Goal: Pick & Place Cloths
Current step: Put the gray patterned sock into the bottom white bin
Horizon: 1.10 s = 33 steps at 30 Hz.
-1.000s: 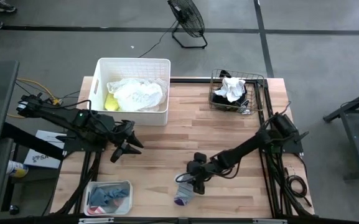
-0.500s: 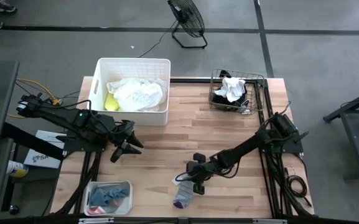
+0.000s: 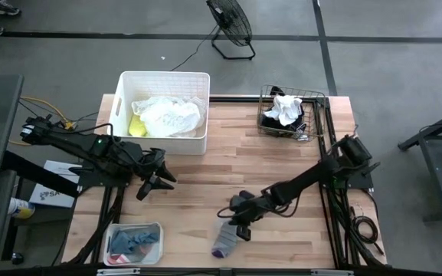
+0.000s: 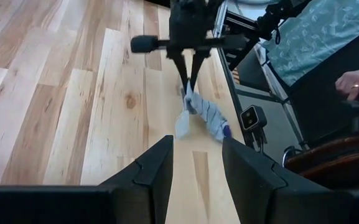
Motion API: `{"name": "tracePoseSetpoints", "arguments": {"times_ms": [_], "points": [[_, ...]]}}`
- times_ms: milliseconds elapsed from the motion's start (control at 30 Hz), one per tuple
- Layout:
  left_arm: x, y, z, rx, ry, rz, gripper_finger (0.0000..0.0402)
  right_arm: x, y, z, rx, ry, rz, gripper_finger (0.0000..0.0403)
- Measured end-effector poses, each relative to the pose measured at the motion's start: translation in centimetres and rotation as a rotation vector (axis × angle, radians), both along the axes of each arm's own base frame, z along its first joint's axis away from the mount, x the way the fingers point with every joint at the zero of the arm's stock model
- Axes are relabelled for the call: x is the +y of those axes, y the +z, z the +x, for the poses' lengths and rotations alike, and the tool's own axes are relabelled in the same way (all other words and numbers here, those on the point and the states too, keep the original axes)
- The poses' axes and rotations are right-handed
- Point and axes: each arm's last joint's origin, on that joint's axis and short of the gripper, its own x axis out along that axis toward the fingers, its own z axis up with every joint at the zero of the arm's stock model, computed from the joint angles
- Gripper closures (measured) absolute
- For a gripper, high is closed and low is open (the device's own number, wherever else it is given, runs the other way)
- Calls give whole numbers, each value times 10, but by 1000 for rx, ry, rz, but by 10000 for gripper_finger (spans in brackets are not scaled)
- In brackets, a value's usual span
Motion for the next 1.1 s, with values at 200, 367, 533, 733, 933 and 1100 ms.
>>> {"name": "tracePoseSetpoints", "arguments": {"times_ms": [200,367,533,733,933,1100], "points": [[0,0,0,-1,8,-1,265,-7,37,-4,-158,-87,-77,397],[0,2,1,-22,28,-15,265,-12,67,-7,-311,-139,-132,397],[0,10,4,-100,44,-32,265,-20,92,-8,-453,-170,-182,398],[1,15,7,-169,89,-24,265,-30,111,-5,-584,-200,-212,398],[0,16,15,-213,107,23,255,-44,123,-5,-634,-243,-266,398],[-3,15,25,-232,140,22,188,-54,127,-4,-654,-322,-342,398]]}}
